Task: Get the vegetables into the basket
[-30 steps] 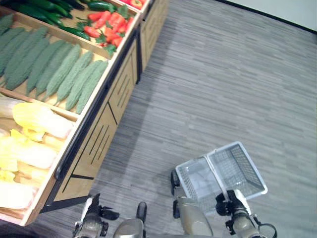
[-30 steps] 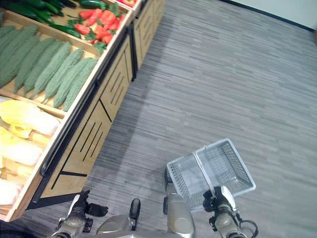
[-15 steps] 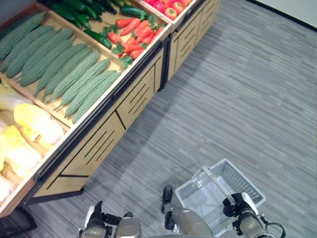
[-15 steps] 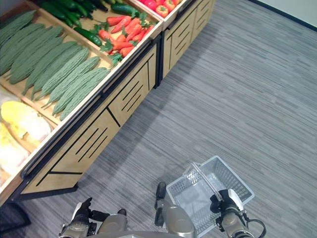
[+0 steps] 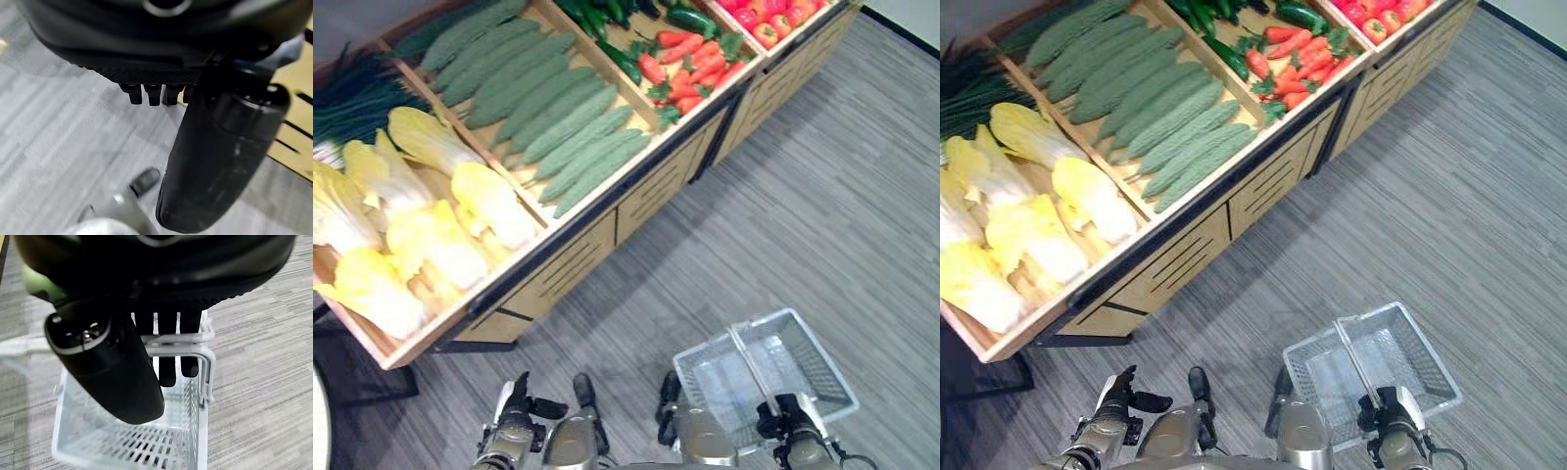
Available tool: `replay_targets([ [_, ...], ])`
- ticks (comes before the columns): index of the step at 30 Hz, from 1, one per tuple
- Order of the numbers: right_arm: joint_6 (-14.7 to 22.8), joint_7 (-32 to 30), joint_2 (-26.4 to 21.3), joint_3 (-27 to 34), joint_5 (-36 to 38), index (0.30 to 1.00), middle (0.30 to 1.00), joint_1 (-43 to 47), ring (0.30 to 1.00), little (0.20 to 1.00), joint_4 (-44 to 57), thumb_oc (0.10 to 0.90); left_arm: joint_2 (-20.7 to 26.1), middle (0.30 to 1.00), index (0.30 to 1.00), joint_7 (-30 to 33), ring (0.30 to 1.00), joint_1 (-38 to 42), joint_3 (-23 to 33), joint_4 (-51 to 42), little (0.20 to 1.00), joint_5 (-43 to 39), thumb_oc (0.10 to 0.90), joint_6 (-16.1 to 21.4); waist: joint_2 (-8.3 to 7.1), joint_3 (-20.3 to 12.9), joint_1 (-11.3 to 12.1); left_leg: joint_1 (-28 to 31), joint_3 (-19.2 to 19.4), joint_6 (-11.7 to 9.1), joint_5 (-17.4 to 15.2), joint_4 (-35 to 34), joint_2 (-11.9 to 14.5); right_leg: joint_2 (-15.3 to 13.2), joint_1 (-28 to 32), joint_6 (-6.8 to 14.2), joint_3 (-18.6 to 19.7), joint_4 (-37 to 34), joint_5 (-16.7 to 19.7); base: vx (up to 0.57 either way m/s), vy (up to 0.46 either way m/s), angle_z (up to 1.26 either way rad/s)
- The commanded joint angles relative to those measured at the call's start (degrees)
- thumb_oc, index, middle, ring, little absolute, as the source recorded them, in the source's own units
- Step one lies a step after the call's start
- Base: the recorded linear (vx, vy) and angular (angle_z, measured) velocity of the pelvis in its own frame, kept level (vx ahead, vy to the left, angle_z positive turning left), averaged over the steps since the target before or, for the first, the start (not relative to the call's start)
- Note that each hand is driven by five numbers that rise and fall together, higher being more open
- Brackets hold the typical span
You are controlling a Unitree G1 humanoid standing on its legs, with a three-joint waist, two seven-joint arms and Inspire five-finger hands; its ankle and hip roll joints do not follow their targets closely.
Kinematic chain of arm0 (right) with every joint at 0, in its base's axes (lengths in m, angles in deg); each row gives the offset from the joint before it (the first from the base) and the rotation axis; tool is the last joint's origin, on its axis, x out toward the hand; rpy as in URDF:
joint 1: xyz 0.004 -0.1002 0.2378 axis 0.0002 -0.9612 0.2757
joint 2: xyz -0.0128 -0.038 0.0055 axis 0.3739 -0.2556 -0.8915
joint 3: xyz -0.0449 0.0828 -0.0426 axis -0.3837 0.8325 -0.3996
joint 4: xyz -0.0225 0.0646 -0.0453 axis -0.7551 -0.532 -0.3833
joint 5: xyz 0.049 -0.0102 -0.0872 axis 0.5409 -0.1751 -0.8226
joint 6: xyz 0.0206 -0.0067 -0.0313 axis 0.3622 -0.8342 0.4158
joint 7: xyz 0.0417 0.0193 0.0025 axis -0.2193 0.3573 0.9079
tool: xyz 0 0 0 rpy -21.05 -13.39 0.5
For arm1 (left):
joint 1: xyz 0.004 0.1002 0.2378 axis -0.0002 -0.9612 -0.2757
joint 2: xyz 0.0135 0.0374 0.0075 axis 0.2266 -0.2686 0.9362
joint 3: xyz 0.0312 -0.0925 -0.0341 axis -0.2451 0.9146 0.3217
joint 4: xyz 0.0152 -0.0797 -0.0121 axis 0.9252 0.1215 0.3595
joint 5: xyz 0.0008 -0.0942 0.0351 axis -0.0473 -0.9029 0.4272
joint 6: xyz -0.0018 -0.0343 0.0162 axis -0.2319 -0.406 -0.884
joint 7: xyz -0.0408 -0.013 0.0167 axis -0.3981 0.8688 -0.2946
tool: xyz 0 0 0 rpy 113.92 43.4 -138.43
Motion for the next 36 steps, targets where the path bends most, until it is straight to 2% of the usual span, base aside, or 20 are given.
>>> replay_targets([
  [1,0.03,-0.97,-1.98,-1.56,1.66,0.300,0.300,-0.46,0.300,0.300,0.50,0.400,1.33,1.000,1.000,0.94,1.000,-2.67,0.84,0.74,1.000,1.95,0.900,0.43,-2.10,-2.76,1.68,-4.11,-2.11,-3.55,-2.64,6.82,2.24,-1.92,3.79,5.57,3.82,1.04,-2.74,0.10,0.141,0.09],
  [7,-0.01,-0.23,-1.13,-2.61,0.98,0.300,0.300,0.03,0.300,0.300,1.07,0.400,2.14,1.000,1.000,1.01,1.000,-3.48,1.51,0.43,1.000,1.78,0.900,0.62,-3.40,-3.74,3.01,-4.37,-3.11,-2.16,-4.29,7.14,0.46,-3.45,4.12,7.45,4.48,1.21,0.84,0.08,0.147,0.08],
  [8,-0.23,-0.24,-1.30,-3.25,0.25,0.300,0.300,0.87,0.300,0.300,1.56,0.400,2.28,1.000,1.000,1.21,1.000,-3.47,1.71,0.08,1.000,1.40,0.900,0.67,-3.06,-3.26,3.57,-3.36,-2.97,-1.16,-4.46,5.87,-0.03,-4.74,2.14,8.13,4.25,7.02,2.51,0.05,0.191,0.08],
  [9,-0.29,0.10,-1.24,-3.50,-0.20,0.300,0.300,0.96,0.300,0.300,1.54,0.400,2.66,1.000,1.000,0.83,1.000,-3.14,2.11,0.52,1.000,0.98,0.900,0.70,-2.45,-3.00,3.49,-2.32,-4.43,-0.46,-4.06,4.13,-0.63,-4.67,-0.30,8.28,6.10,12.92,4.35,0.09,0.205,0.02],
  [11,-0.22,0.06,-1.13,-3.38,-0.02,0.300,0.300,1.03,0.300,0.300,1.36,0.400,2.82,1.000,1.000,0.66,1.000,-3.10,2.08,0.85,1.000,0.82,0.900,0.88,-2.17,-2.92,3.24,-1.50,-5.23,-0.42,-3.93,3.22,-0.75,-4.35,-1.33,8.17,6.98,13.76,4.69,0.10,0.044,0.23],
  [12,-0.27,-0.05,-1.09,-3.32,0.46,0.300,0.300,1.14,0.300,0.300,1.51,0.400,3.18,1.000,1.000,0.61,1.000,-2.76,1.79,1.26,1.000,0.79,0.900,1.01,-1.71,-2.70,2.41,-0.07,-6.80,-0.73,-3.42,1.62,-0.80,-2.83,-3.69,7.44,9.72,12.09,4.05,0.13,-0.038,0.65],
  [13,-0.23,-0.19,-1.03,-3.28,0.77,0.300,0.300,1.16,0.300,0.300,1.50,0.400,3.32,1.000,1.000,0.88,1.000,-2.40,1.65,1.43,1.000,0.88,0.900,1.15,-1.55,-2.57,2.04,0.52,-7.61,-1.09,-3.21,1.24,-0.67,-2.45,-4.46,7.20,10.47,10.26,3.35,0.17,-0.067,0.57],
  [16,-0.21,-0.21,-0.91,-3.20,1.15,0.300,0.300,1.40,0.300,0.300,1.19,0.400,3.47,1.000,1.000,0.97,1.000,-1.98,1.42,1.57,1.000,1.06,0.900,1.20,-1.51,-2.18,1.75,1.21,-8.29,-1.42,-3.19,1.14,-0.58,-2.58,-4.05,7.21,10.36,8.41,3.00,0.10,-0.084,0.61],
  [17,-0.22,-0.49,-0.46,-2.68,2.07,0.300,0.300,1.19,0.300,0.300,-0.03,0.400,3.89,1.000,1.000,1.40,1.000,-1.27,1.54,1.99,1.000,1.03,0.900,1.27,-1.67,-2.04,0.76,2.13,-11.05,-2.42,-3.83,1.05,-0.43,-2.03,-5.37,7.85,14.29,1.16,3.18,0.20,-0.210,0.57],
  [18,-0.31,-0.48,-0.28,-2.46,2.28,0.300,0.300,1.01,0.300,0.300,-0.37,0.400,3.87,1.000,1.000,1.48,1.000,-1.26,1.57,2.19,1.000,0.92,0.900,1.28,-1.72,-2.14,0.39,2.40,-12.10,-2.56,-4.02,1.19,-0.48,-1.84,-5.94,8.11,16.42,0.31,3.68,0.21,-0.211,0.45],
  [19,-0.31,-0.48,-0.29,-2.46,2.29,0.300,0.300,1.00,0.300,0.300,-0.38,0.400,3.86,1.000,1.000,1.48,1.000,-1.27,1.57,2.19,1.000,0.92,0.900,1.28,-1.67,-2.07,0.36,2.48,-12.14,-2.58,-4.10,1.23,-0.43,-1.81,-5.83,8.11,16.36,0.31,3.63,0.16,-0.166,0.64],
  [20,-0.32,-0.38,0.12,-2.23,2.65,0.300,0.300,0.16,0.300,0.300,-0.64,0.400,3.82,1.000,1.000,1.69,1.000,-1.62,2.27,2.84,1.000,0.25,0.900,1.37,-1.95,-2.32,0.01,2.96,-14.41,-2.97,-4.48,1.61,-0.28,-1.05,-5.95,8.18,19.38,-0.11,3.59,0.18,-0.294,1.14],
  [22,-0.56,0.09,0.35,-2.36,2.63,0.300,0.300,-0.11,0.300,0.300,-1.28,0.400,3.95,1.000,1.000,1.92,1.000,-1.99,3.60,3.67,1.000,-0.27,0.900,1.13,-2.73,-3.08,0.55,3.23,-15.60,-3.91,-4.39,1.70,0.80,-0.48,-4.48,7.29,18.09,-1.79,3.21,0.16,-0.363,1.23],
  [24,-0.37,0.23,0.28,-2.37,2.85,0.300,0.300,-0.27,0.300,0.300,-1.78,0.400,3.74,1.000,1.000,2.24,1.000,-2.26,4.15,3.70,1.000,-0.69,0.900,1.08,-2.64,-3.41,0.64,3.09,-16.43,-4.31,-3.80,1.25,1.45,0.41,-3.77,6.74,18.02,-2.35,2.82,0.07,-0.232,0.43],
  [25,-0.21,0.33,0.13,-2.24,3.21,0.300,0.300,-0.59,0.300,0.300,-2.25,0.400,3.35,1.000,1.000,2.59,1.000,-2.67,4.73,3.81,1.000,-1.32,0.900,1.21,-2.56,-4.08,0.94,3.22,-17.38,-5.13,-3.07,0.59,2.78,1.50,-2.57,6.00,16.73,-3.39,2.24,0.06,-0.177,0.15],
  [29,-0.15,0.27,-0.46,-2.26,3.04,0.300,0.300,-1.21,0.300,0.300,-2.41,0.400,2.27,1.000,1.000,3.66,1.000,-2.64,5.50,3.74,1.000,-2.99,0.900,1.13,-2.00,-4.45,1.06,2.58,-18.47,-6.14,-1.36,-0.03,3.79,1.98,-1.02,5.18,13.67,-3.67,1.29,0.04,-0.199,0.33],
  [31,-0.13,0.16,-1.05,-1.99,2.72,0.300,0.300,-2.07,0.300,0.300,-2.17,0.400,1.41,1.000,1.000,4.61,1.000,-2.27,5.99,4.19,1.000,-4.13,0.900,0.95,-1.53,-4.65,0.28,2.15,-16.25,-6.60,0.40,-1.14,4.13,1.72,0.06,4.95,11.01,-4.21,0.95,0.01,-0.130,0.90],
  [34,-0.34,-0.20,-0.54,-1.83,2.55,0.300,0.300,-2.73,0.300,0.300,-3.72,0.400,1.17,1.000,1.000,7.56,1.000,-2.94,11.27,5.48,1.000,-9.47,0.900,1.50,-1.19,-5.84,-0.02,3.26,-14.37,-7.11,1.06,-2.88,4.28,2.03,1.57,4.93,9.98,-6.04,1.32,0.05,-0.031,0.56],
  [35,-0.34,-0.20,-0.53,-1.85,2.55,0.300,0.300,-2.72,0.300,0.300,-3.73,0.400,1.17,1.000,1.000,7.57,1.000,-2.96,11.28,5.47,1.000,-9.47,0.900,1.50,-1.20,-5.81,-0.01,3.32,-14.35,-7.11,1.05,-2.89,4.28,2.04,1.62,4.93,10.00,-6.08,1.33,0.05,0.011,-0.06],
  [36,-0.52,-0.70,-0.13,-2.09,1.89,0.300,0.300,-2.83,0.300,0.300,-4.51,0.400,2.13,1.000,1.000,12.30,1.000,-3.12,17.85,6.18,1.000,-16.46,0.900,3.27,-1.20,-6.55,0.16,3.99,-13.92,-7.09,0.74,-3.44,4.25,2.20,2.06,5.04,10.45,-7.10,1.73,0.03,0.012,-0.07],
])
